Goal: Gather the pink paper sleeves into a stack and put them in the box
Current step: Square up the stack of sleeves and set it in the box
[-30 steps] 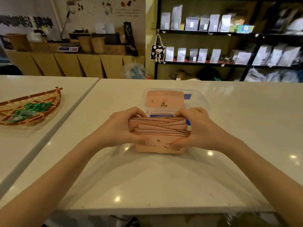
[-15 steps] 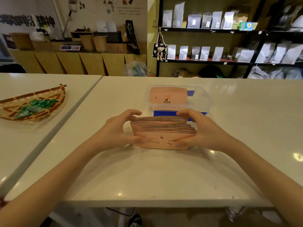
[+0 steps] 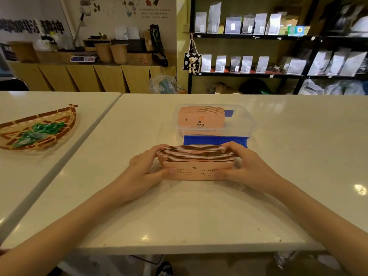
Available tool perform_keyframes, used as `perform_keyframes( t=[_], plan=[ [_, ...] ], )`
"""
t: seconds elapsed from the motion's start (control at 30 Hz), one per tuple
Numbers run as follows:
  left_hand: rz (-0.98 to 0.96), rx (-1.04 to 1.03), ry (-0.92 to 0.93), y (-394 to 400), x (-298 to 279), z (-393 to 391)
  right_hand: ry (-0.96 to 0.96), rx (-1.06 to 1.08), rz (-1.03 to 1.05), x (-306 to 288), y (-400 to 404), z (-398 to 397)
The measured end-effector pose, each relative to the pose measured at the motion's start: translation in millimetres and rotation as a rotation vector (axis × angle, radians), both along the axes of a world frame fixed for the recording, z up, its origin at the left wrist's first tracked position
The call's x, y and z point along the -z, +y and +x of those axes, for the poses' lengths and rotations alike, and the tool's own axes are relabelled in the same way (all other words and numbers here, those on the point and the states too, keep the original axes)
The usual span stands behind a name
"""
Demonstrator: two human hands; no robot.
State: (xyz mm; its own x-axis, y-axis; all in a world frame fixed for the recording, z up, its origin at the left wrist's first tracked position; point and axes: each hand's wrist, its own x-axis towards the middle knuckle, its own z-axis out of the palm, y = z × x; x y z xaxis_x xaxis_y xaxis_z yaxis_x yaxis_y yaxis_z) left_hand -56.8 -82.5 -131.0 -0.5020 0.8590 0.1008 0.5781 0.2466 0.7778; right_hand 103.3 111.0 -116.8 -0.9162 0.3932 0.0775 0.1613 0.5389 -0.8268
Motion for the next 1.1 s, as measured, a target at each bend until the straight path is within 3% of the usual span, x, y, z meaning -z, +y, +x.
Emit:
perform_keyframes(
  t=[0.33,0.77,1.1],
  plan=[
    [0.038,0.014,-0.074,4,-1,-8,-0.02,-0.058,-0.01,-3,2,-4],
    [0.011,0.023,0.115,15,8,1,0.006,-0.018,0.001,12,-8,-14],
    [0.031,-0.063,0.148,14,0,5,0.011,0.031,0.001,7,-5,-16]
  ],
)
